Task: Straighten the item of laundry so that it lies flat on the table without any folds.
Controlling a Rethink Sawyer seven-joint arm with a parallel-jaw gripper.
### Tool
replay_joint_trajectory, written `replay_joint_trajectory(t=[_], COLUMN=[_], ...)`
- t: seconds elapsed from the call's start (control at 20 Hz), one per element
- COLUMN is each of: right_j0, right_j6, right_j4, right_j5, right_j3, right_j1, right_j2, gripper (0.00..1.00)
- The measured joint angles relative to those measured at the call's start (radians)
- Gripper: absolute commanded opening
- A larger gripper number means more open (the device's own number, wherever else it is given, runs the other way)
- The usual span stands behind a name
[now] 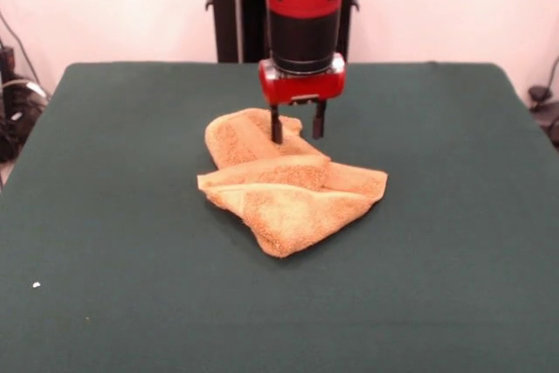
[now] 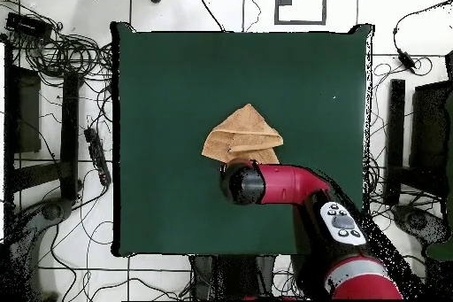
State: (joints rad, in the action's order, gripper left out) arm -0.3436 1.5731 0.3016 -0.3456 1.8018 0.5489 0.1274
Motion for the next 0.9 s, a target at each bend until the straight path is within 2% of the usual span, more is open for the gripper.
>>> replay_joint_trajectory(t=[0.45, 0.9], right_j0=[-0.012, -0.011], right_j6=[0.0, 0.0], right_j4=[0.0, 0.0], right_j5=[-0.014, -0.01], right_j3=[-0.078, -0.123], right_j1=[-0.014, -0.076], right_j2=[0.001, 0.001], gripper=[1.0, 1.0])
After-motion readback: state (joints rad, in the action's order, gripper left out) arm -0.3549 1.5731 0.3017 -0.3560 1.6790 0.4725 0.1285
